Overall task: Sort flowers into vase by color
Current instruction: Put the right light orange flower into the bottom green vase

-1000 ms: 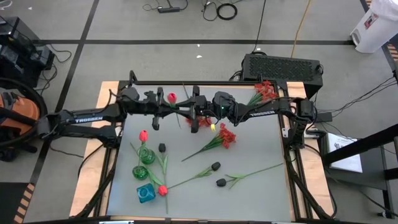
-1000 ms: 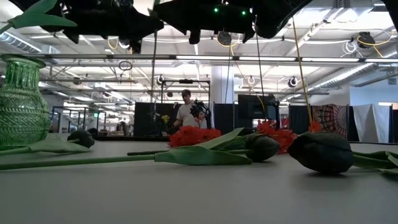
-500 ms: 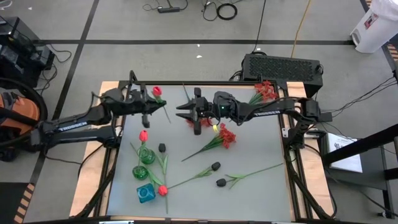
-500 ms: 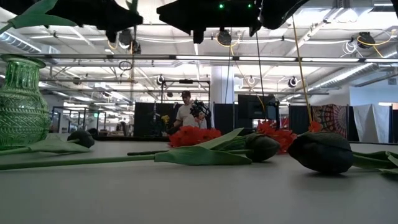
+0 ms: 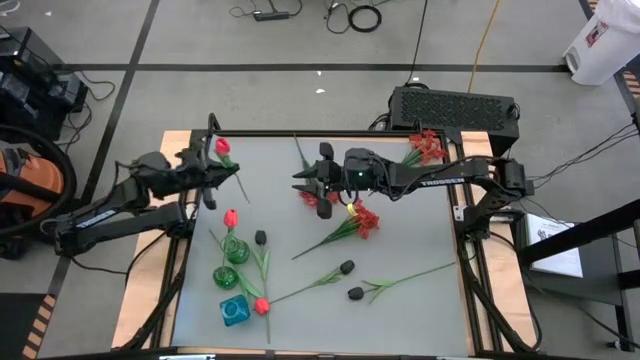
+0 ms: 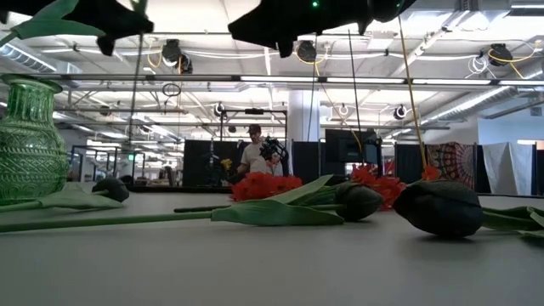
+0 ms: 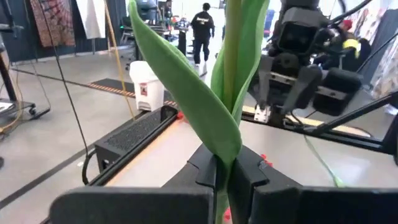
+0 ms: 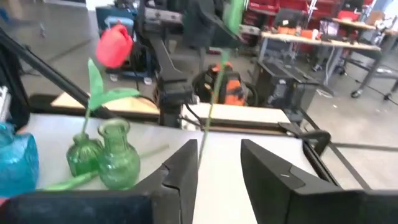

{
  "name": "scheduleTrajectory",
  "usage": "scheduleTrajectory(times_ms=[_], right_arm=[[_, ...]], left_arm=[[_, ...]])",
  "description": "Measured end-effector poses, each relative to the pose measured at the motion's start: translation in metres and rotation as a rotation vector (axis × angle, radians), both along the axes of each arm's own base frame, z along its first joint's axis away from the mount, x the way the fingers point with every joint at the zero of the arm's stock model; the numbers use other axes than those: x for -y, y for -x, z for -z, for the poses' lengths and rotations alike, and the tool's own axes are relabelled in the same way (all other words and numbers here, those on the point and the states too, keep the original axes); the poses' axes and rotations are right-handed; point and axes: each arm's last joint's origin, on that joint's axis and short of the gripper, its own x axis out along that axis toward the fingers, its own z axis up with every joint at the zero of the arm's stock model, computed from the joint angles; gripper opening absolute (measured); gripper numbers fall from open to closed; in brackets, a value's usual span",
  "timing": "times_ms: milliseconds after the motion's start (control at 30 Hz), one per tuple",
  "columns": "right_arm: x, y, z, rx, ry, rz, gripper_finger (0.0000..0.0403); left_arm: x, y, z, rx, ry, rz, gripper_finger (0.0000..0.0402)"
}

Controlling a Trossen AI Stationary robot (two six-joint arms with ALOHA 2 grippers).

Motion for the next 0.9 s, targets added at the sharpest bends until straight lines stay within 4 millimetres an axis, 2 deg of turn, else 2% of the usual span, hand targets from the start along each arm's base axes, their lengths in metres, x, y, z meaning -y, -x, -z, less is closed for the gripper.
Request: scheduleTrajectory(times_ms=[200,400,567,667,900], right_arm=[[-0.004,0.011,-0.006,-0.067,0.004,0.013,0.0114],[-0.007,0.017,-0.009,-0.111,0.014,0.062,0.0114],[-0.010,0.020,-0.007,-0.143,0.017,0.089,0.0114],[-0.012,0.020,-0.006,-0.160,0.015,0.085,0.0114],[-0.013,0.024,0.004,-0.271,0.011,0.180,0.0114]], left_arm=[[0.013,0.029,0.002,-0.059,0.027,0.007,0.0015],[0.029,0.062,-0.020,0.018,-0.006,0.052,0.0015],[0.042,0.090,-0.032,-0.045,0.021,0.068,0.0015],[0.047,0.098,-0.033,-0.064,0.037,0.140,0.0015],[0.057,0.098,-0.034,-0.051,0.109,0.484,0.0015]])
